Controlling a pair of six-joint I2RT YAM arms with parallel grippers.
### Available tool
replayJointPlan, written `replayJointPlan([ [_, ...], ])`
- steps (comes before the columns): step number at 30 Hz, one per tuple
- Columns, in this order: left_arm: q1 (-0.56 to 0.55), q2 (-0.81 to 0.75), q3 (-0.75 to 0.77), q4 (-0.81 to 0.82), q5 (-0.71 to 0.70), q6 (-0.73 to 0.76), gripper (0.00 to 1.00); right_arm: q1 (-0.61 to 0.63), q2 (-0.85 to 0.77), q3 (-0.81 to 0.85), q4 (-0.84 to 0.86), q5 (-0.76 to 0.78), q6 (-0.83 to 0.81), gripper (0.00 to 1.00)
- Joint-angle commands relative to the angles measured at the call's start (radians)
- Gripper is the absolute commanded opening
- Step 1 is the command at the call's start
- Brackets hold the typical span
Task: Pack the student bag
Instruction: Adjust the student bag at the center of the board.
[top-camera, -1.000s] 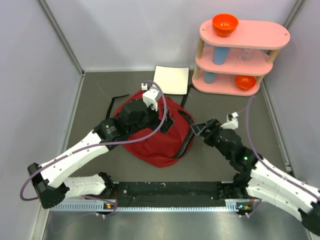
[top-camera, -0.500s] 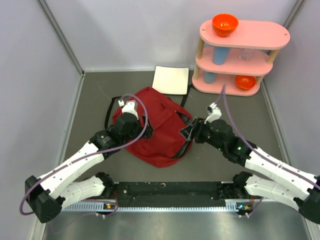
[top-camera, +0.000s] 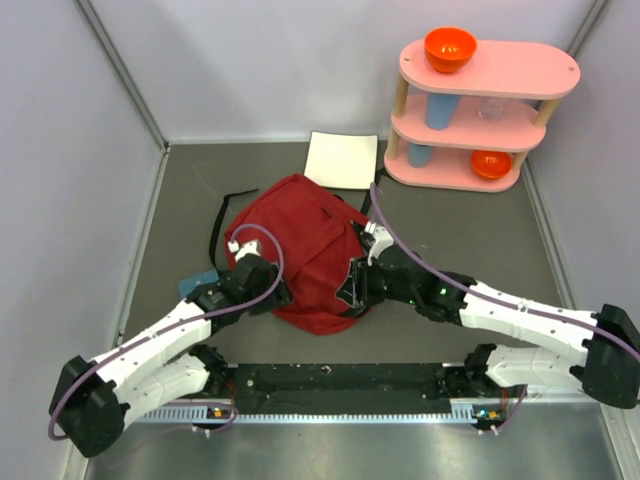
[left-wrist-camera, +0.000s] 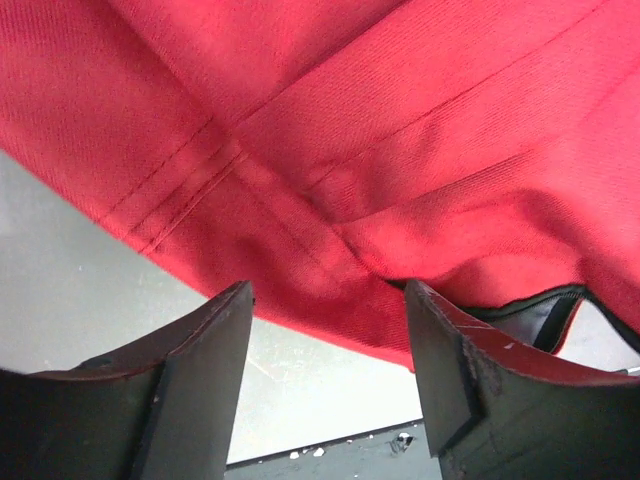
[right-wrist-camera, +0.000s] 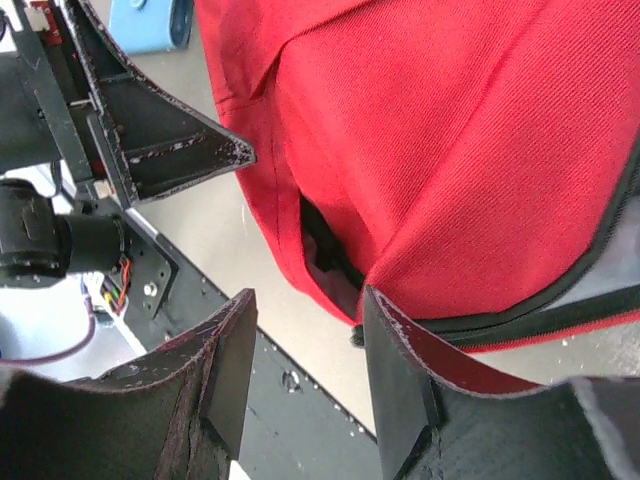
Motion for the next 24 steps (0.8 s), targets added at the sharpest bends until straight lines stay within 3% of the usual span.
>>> replayJointPlan([
  [1, 0.004, -0.099, -0.095, 0.059, 0.029, -0.078, 0.72, 0.057, -0.075, 0.022, 0.006, 0.025, -0.032, 0.46],
  [3, 0.005, -0.137, -0.121, 0.073, 0.017, -0.101, 0.74, 0.061, -0.109, 0.009, 0.008, 0.03, -0.026, 0.46],
  [5, 0.005, -0.134, -0.146, 0.104, 0.028, -0.102, 0.76, 0.098, -0.154, 0.016, -0.046, 0.188, -0.014, 0.49],
  [8, 0.005, -0.091, -0.15, 0.153, 0.048, -0.11, 0.78, 0.1, -0.241, -0.012, -0.016, 0.271, -0.031, 0.53],
  [13, 0.005, 0.024, -0.129, 0.242, 0.052, -0.099, 0.79, 0.1, -0.177, 0.035, -0.01, 0.209, -0.077, 0.54],
  [17, 0.009, 0.07, -0.113, 0.253, 0.059, -0.093, 0.62, 0.1, -0.033, 0.088, -0.009, 0.052, -0.072, 0.54],
  [24, 0.009, 0.009, -0.215, 0.303, 0.074, -0.136, 0.2, 0.1, 0.142, 0.115, 0.026, -0.005, -0.031, 0.52],
])
